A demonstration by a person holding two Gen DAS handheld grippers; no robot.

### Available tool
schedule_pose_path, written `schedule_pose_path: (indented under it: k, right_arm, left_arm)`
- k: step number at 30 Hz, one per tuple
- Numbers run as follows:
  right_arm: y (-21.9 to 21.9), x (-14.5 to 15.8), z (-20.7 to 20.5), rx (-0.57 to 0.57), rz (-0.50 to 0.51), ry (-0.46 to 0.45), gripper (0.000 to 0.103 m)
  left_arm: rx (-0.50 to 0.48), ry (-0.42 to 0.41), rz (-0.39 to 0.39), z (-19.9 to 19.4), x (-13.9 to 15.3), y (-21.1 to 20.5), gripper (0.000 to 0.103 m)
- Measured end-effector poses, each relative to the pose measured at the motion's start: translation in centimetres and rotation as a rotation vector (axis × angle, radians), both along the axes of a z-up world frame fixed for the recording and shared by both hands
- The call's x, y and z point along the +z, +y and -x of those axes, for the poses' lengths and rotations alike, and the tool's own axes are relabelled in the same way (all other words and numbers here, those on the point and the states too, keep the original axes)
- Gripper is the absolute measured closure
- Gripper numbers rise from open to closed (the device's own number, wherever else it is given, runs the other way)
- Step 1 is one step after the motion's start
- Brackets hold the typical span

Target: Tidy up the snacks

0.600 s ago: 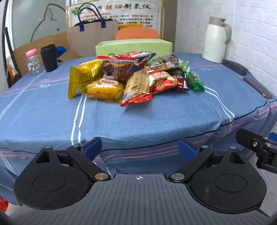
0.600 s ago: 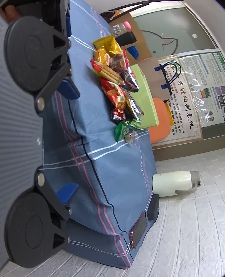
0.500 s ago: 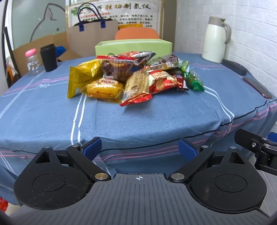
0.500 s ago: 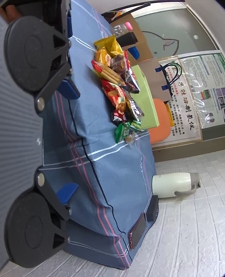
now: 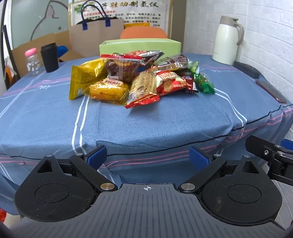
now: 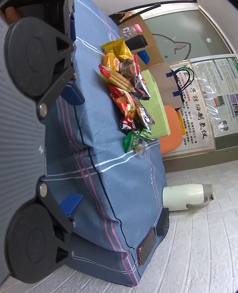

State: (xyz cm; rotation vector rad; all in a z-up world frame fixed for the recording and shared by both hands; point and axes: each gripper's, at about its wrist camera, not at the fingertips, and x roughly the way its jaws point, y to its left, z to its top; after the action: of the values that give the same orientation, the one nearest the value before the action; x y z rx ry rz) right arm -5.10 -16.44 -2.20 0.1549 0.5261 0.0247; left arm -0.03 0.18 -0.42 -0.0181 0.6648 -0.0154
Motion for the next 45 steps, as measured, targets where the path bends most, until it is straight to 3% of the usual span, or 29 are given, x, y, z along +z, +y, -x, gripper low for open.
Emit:
schedule_pose_path:
  k: [45]
  right_arm:
    - [1.1,-0.2,0.0,0.047,0.041,0.016,0.0]
  left_arm:
    - [0.029,0.042,0.039,-0.9,-0.7,0.9,0.014]
